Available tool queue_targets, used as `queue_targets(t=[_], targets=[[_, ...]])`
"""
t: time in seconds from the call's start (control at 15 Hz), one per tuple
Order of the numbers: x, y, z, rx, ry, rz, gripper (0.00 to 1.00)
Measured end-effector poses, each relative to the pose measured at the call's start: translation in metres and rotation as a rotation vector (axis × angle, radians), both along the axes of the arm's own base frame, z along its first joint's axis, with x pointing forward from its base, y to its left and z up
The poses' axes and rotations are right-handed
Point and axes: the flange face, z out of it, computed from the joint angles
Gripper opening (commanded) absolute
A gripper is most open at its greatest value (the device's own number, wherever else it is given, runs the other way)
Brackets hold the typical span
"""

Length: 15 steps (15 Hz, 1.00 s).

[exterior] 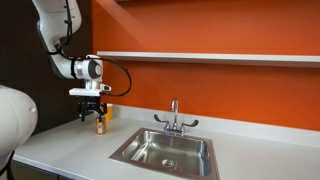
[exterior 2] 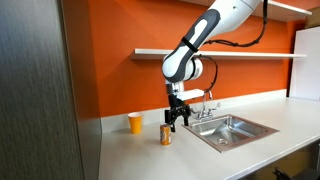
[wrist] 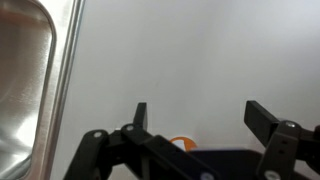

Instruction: Pick up the can from the counter and put it in the sink

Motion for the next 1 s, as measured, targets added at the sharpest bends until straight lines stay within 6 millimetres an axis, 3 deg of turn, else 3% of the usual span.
queue_targets(t=[1.0], targets=[[0.052, 0.008, -0.023, 0.004, -0.025, 0.029, 1.00]])
